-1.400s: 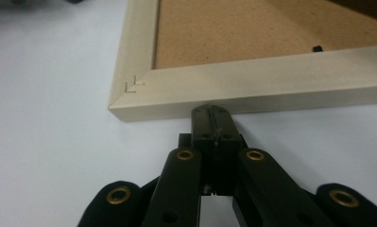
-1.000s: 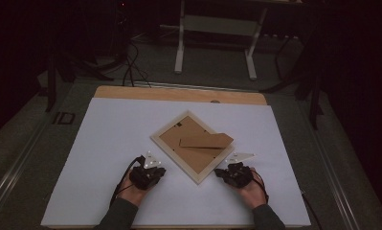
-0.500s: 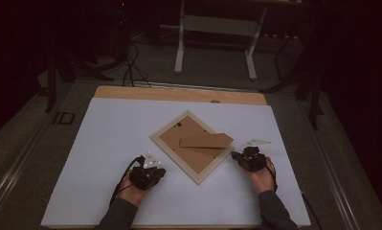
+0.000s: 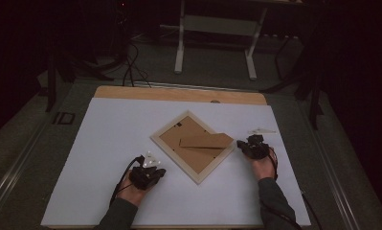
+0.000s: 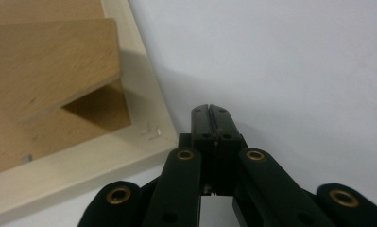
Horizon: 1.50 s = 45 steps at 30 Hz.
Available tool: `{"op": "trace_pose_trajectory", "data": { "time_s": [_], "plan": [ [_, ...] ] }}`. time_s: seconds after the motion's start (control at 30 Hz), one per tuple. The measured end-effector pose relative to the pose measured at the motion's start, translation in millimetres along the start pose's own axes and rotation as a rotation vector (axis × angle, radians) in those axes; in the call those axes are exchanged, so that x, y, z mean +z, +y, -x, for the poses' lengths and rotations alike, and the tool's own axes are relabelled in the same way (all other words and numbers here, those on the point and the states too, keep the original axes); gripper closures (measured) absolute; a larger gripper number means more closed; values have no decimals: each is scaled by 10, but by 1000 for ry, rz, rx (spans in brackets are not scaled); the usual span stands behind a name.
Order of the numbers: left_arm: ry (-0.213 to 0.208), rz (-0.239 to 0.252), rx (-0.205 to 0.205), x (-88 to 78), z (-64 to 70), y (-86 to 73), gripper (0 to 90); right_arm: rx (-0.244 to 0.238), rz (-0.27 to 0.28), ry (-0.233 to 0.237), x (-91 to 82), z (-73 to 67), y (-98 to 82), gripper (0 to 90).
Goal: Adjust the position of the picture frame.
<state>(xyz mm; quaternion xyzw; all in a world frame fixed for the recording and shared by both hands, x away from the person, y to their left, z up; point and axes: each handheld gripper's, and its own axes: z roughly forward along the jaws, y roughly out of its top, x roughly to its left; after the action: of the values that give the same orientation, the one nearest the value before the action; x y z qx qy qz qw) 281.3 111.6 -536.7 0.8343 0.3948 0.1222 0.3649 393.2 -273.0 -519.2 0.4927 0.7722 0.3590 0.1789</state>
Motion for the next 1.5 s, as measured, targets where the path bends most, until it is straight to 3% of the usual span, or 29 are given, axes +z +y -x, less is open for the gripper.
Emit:
{"op": "trace_pose_trajectory", "data": {
  "time_s": [0.13,0.33,0.63,1.5],
  "plan": [
    [5,1,-2,2,1,1,899,8,-28,3,70,32,33,900],
    [8,3,-13,5,-6,3,899,-24,-66,25,144,-1,54,900],
    [5,7,-26,9,-17,3,898,-50,-94,37,141,-20,23,900],
    [2,11,-27,16,-25,3,890,-66,-111,60,174,-16,72,900]
  ]
}}
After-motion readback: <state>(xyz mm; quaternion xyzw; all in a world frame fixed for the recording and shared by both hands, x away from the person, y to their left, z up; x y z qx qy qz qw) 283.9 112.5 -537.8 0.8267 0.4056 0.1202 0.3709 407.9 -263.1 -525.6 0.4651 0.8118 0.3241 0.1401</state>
